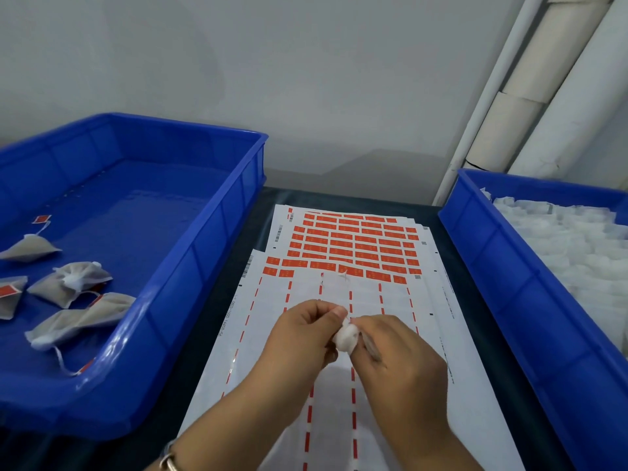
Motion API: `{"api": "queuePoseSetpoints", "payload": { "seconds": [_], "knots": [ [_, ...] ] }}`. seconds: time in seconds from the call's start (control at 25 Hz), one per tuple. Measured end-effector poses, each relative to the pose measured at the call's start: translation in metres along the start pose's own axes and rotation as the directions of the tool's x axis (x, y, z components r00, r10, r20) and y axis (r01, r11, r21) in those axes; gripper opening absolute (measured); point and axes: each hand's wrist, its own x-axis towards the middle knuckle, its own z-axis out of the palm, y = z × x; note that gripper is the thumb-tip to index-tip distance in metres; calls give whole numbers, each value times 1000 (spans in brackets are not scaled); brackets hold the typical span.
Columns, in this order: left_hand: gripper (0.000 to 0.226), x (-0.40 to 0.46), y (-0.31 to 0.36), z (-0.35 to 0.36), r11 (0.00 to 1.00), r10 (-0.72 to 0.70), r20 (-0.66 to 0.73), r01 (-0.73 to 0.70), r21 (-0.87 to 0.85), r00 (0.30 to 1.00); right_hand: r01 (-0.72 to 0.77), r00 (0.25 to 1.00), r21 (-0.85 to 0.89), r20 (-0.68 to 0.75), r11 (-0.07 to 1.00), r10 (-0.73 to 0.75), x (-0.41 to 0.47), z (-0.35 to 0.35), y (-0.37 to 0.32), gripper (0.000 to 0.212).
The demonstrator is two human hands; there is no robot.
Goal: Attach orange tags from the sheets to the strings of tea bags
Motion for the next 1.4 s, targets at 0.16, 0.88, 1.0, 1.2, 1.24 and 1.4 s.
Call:
{"api": "queuePoseSetpoints", "payload": {
  "seconds": [0.16,0.88,1.0,1.2,1.24,1.4],
  "knots": [
    [44,-9,-5,-4,955,148,6,-144,258,989,-198,980,76,32,977,197,4,-2,-6,31],
    [10,-6,-13,-10,791,405,14,-358,496,914,-768,302,384,923,-512,239,18,-16,-3,19],
    [23,-11,-8,-10,757,475,-49,-379,533,879,-829,349,471,857,-302,379,16,-13,-3,17],
    [23,-22,-8,-22,544,593,201,-572,614,780,-839,407,511,817,-187,408,16,-15,-5,16],
    [24,-22,-8,-23,523,592,222,-579,626,775,-837,411,511,822,-194,393,15,-15,-5,16],
    [22,-19,-5,-25,575,560,184,-539,615,808,-856,397,490,828,-165,396,13,-14,-6,18]
  ]
}}
